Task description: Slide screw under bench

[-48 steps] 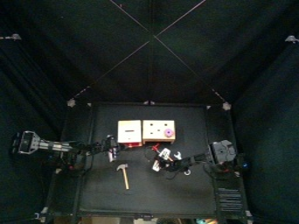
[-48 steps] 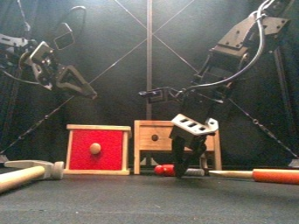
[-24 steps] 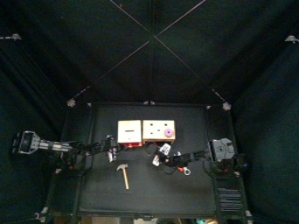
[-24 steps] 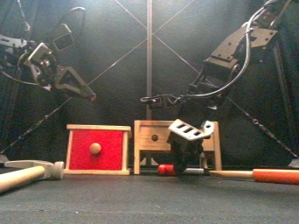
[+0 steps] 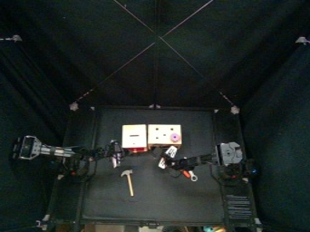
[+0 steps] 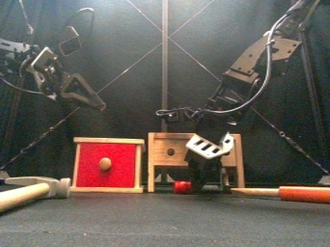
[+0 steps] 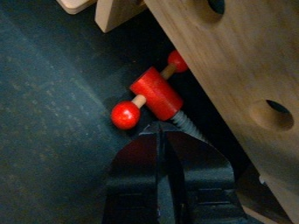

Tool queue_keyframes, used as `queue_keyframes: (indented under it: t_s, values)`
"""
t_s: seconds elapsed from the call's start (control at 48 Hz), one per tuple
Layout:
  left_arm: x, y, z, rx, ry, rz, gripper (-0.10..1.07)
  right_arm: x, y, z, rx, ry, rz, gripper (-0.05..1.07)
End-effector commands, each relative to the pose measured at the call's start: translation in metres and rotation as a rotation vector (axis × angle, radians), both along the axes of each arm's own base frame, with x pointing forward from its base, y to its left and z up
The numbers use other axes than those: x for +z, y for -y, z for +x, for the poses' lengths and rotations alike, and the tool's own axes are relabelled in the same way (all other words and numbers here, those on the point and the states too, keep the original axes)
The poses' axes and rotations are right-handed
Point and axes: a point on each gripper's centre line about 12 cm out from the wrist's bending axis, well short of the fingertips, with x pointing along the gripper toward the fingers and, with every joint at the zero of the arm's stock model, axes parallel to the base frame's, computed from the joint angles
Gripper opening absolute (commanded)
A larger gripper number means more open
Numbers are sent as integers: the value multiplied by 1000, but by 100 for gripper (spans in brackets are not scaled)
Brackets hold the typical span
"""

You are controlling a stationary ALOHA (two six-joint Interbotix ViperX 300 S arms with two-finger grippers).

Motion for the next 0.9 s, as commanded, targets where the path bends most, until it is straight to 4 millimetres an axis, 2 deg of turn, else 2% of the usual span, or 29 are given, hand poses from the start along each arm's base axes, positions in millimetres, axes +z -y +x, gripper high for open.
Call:
queue_keyframes:
  t_s: [0.0,0.271,0.667,0.771,0.875]
  values:
    - [5,-1,2,5,20,6,40,13,9,5,-4,34,-15,16]
    - [5,-1,2,5,18,6,40,21,4,10,15,72,10,16]
    - [5,-1,2,5,18,6,40,29,-29,17,43,96,45,16]
    - [5,-1,2,4,21,6,40,39,-36,19,50,117,40,16]
    - [5,-1,2,5,20,6,40,59,-46,21,56,157,32,16]
